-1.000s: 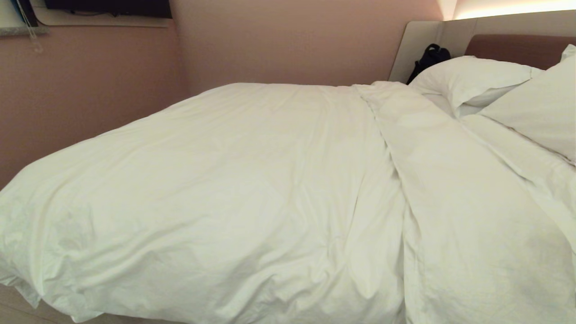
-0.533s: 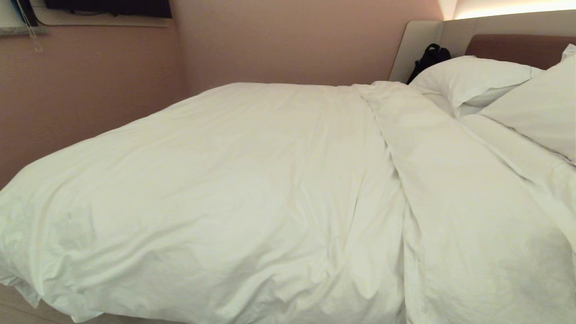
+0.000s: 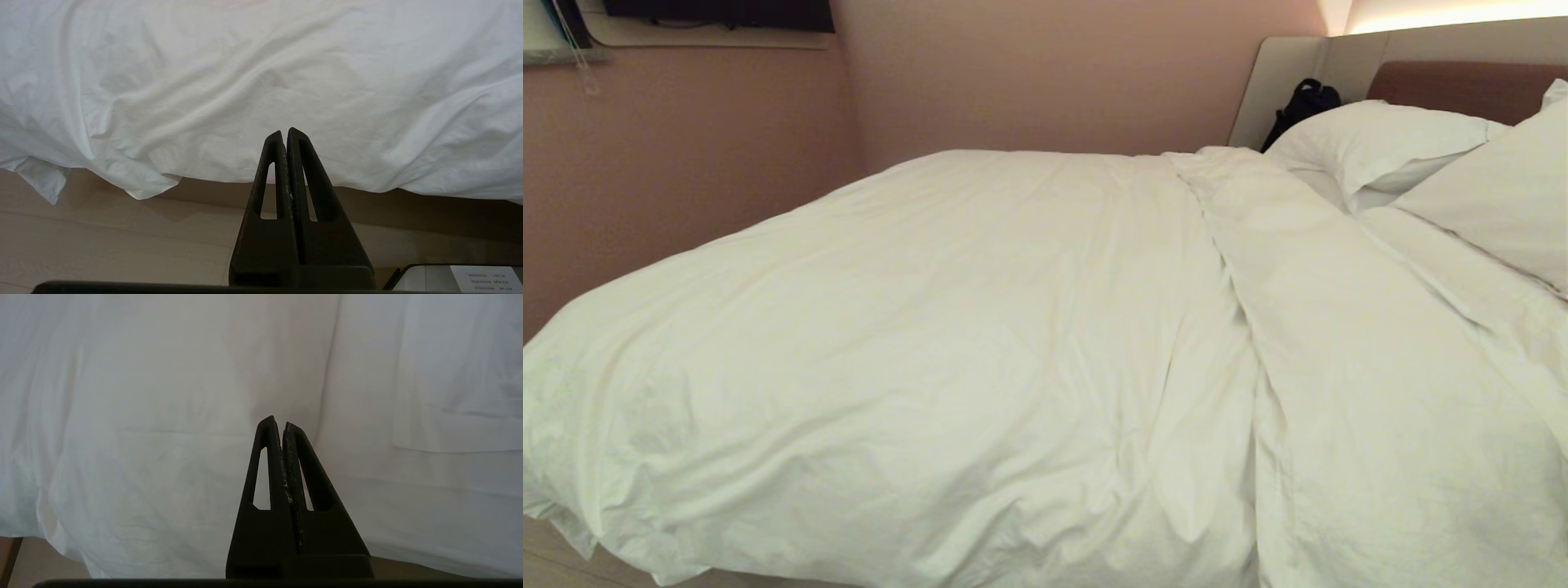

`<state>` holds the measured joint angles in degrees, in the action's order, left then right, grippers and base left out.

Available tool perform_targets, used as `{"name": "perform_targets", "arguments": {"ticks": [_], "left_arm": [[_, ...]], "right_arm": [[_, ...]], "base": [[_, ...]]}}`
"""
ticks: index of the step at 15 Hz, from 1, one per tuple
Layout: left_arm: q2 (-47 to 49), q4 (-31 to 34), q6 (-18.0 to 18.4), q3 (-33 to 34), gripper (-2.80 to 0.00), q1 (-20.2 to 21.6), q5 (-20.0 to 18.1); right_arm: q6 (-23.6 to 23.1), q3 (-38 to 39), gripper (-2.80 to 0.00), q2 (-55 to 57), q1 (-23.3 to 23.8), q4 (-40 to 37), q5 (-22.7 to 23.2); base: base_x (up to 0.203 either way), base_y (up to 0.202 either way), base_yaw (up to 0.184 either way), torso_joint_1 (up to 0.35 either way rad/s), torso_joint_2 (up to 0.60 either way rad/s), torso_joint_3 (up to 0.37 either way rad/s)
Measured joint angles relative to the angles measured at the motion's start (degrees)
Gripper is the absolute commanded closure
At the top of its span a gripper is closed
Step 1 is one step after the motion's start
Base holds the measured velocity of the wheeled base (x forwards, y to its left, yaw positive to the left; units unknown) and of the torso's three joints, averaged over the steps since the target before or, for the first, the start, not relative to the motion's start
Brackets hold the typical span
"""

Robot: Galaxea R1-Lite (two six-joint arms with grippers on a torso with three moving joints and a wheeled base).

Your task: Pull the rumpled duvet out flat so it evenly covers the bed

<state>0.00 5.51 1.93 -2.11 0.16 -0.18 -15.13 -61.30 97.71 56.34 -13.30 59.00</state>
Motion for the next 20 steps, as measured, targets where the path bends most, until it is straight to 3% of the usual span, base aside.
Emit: {"name": "perform_targets", "arguments": {"ticks": [13,20], "left_arm": [[0.0,-0.02,0.0,0.0,0.0,0.0,0.0],[0.0,-0.02,-0.02,0.0,0.0,0.0,-0.02]], "right_arm": [[-6.94,-0.77,0.0,10.81,0.66,0.5,0.34],[-6.53,0.45,0.0,10.21,2.75,0.43,0.12]], "base": [[0.0,0.0,0.0,0.0,0.0,0.0],[0.0,0.0,0.0,0.0,0.0,0.0]]}}
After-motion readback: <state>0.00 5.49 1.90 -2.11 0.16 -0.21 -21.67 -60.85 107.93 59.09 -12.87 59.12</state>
